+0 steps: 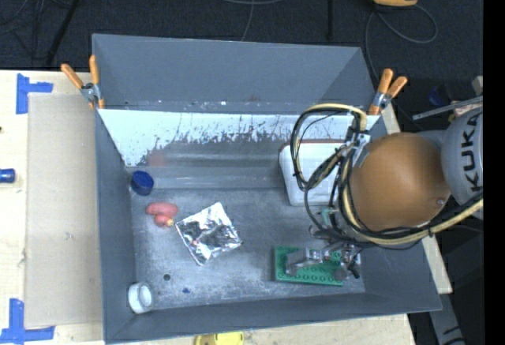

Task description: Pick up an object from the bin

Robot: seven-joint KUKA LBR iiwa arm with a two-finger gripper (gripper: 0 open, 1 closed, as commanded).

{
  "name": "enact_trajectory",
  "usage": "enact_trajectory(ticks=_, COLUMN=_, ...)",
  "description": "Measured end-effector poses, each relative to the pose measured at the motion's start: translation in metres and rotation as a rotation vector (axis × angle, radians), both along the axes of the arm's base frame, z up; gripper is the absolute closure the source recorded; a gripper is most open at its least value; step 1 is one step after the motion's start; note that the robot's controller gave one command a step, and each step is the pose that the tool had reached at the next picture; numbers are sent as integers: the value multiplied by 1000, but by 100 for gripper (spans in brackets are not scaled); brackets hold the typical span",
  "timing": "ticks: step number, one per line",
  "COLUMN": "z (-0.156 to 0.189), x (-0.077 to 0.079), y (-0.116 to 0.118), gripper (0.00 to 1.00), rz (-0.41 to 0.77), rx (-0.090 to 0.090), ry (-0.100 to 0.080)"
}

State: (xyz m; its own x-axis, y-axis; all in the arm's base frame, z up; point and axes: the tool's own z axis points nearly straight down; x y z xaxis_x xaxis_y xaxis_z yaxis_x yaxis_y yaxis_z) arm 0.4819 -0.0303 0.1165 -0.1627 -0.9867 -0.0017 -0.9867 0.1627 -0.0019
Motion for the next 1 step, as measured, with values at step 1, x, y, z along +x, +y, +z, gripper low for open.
enact_trajectory(ticks=1, z=74, x=1, y=1, gripper=100, rz=-3, rx=0, ry=-3)
